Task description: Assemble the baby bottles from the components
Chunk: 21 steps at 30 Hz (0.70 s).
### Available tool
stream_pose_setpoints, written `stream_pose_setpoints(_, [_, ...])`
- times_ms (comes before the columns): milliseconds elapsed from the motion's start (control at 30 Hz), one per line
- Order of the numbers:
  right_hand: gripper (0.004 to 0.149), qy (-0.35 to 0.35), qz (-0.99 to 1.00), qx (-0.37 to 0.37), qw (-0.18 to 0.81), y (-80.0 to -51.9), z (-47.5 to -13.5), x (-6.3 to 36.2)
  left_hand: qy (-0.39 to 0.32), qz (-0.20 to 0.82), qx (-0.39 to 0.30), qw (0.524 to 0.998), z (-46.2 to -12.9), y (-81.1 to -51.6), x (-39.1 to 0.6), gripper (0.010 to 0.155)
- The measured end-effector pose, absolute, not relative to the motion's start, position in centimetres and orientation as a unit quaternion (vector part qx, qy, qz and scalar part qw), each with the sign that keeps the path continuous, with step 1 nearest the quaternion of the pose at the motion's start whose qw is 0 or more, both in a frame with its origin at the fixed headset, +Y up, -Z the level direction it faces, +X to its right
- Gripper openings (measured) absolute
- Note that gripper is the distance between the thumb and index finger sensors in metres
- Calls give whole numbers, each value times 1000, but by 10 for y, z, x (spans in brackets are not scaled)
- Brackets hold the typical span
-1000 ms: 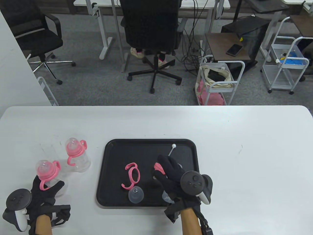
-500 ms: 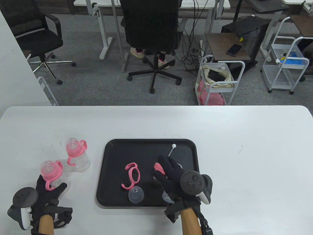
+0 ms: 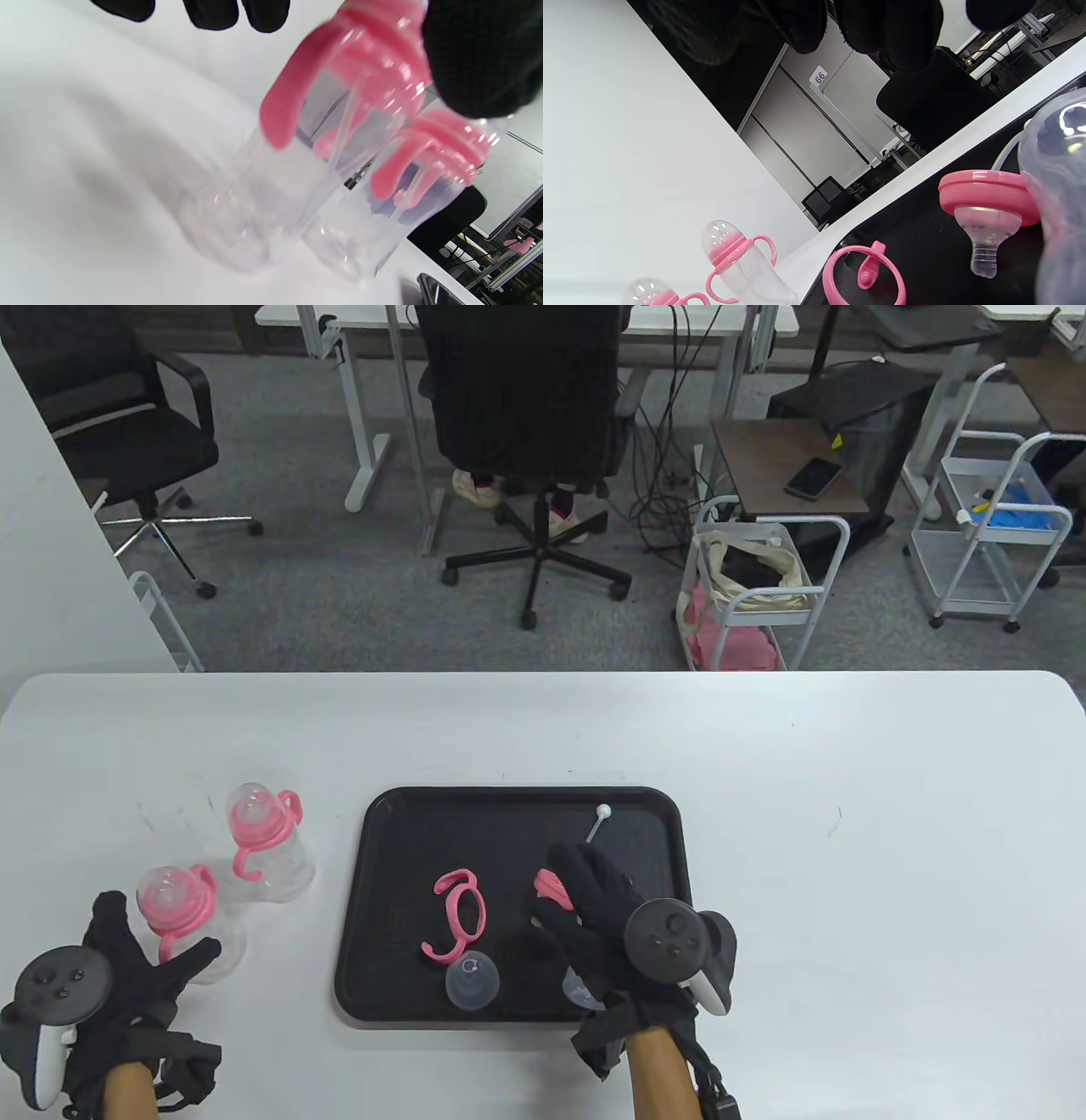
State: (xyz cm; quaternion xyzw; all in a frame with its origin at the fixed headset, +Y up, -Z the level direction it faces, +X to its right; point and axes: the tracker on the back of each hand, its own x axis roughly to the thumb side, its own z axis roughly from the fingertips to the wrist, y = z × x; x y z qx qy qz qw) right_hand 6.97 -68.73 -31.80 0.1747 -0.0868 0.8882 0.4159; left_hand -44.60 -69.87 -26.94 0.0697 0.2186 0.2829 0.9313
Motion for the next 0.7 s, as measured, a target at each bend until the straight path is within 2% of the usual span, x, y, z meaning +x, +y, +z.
stream_pose_setpoints(167, [67, -90, 887, 166, 421, -688, -318, 72, 198, 173, 120, 957, -265, -660, -429, 117])
stream_pose_setpoints(300, [68, -95, 888, 160, 421, -688, -318, 74, 145, 74, 180, 970, -263, -624, -395, 112])
stream_pose_setpoints(467, [68, -96, 890, 151, 419, -688, -318, 79, 56, 44, 220, 973, -267, -595, -347, 106])
stream_pose_setpoints(600, [68, -98, 892, 140, 418, -689, -318, 83, -13, 42, 212, 976, -276, -592, -309, 102])
stream_pose_setpoints(700, [68, -102, 895, 129, 414, -688, -318, 89, -63, 50, 186, 979, -285, -604, -283, 98])
